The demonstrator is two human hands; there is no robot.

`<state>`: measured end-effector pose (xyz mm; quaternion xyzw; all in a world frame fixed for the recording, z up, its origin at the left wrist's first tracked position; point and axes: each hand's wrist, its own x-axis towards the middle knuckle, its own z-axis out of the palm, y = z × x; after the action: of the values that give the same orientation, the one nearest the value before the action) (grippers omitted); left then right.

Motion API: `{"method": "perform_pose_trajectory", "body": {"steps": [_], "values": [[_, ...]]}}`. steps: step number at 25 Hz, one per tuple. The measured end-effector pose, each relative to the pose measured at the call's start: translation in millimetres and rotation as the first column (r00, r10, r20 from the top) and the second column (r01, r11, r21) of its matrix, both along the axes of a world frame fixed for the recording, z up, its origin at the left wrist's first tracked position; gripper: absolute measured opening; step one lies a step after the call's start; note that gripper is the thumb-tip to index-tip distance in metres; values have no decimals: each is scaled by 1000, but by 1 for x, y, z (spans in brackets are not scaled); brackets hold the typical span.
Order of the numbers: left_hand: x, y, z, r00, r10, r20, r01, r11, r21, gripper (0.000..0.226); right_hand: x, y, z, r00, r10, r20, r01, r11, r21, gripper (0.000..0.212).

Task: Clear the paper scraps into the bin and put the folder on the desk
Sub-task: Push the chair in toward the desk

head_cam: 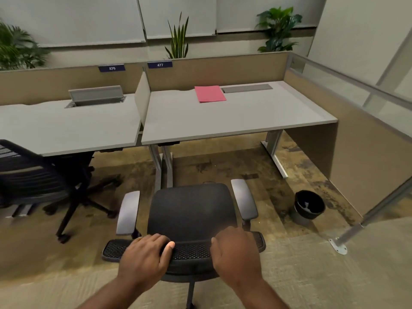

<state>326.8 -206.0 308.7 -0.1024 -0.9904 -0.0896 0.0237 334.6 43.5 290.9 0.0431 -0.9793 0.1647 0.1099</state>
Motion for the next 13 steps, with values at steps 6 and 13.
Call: {"method": "perform_pose_trajectory", "body": {"steps": [6,13], "values": [[-43,4,-1,999,-32,40,30,999,46,54,-43,7,-6,998,-52,-33,52,999,17,21],[-117,8,-4,997,-80,13,79,995,57,59,-113,9,-17,992,-107,-73,108,994,14,18]]}}
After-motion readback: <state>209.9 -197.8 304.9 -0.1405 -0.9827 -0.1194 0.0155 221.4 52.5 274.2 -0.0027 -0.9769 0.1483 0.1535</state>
